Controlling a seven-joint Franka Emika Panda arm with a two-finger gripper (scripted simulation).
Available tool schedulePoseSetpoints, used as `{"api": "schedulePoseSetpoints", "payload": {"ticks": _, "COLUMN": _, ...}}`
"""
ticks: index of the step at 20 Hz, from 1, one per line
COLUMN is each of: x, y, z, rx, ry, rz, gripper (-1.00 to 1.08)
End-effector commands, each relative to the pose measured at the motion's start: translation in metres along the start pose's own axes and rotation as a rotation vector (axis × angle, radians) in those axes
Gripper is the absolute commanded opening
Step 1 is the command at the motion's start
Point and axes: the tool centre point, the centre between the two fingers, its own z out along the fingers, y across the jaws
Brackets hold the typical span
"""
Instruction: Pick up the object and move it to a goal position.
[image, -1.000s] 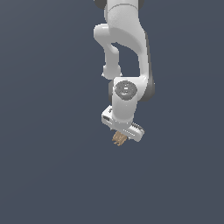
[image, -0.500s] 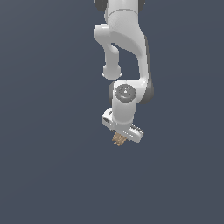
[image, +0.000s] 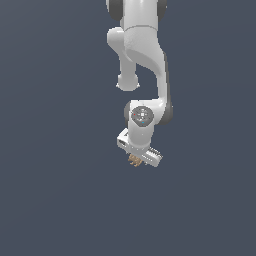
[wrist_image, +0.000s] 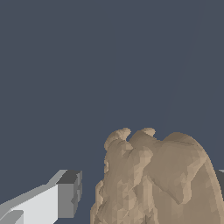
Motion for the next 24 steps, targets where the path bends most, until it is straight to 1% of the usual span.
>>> {"api": "schedulePoseSetpoints", "payload": {"ticks": 1, "x": 0.001, "y": -0.001, "z": 0.001, "rx": 0.001, "ry": 0.001, "rz": 0.0, "gripper": -1.0}}
{"api": "schedulePoseSetpoints", "payload": {"ticks": 15, "x": 0.0, "y": -0.003, "z": -0.006, "rx": 0.002, "ry": 0.002, "rz": 0.0, "gripper": -1.0}}
{"api": "schedulePoseSetpoints", "payload": {"ticks": 19, "x": -0.004, "y": -0.01, "z": -0.022, "rx": 0.002, "ry": 0.002, "rz": 0.0, "gripper": -1.0}}
{"api": "schedulePoseSetpoints", "payload": {"ticks": 24, "x": -0.012, "y": -0.024, "z": -0.058, "rx": 0.002, "ry": 0.002, "rz": 0.0, "gripper": -1.0}}
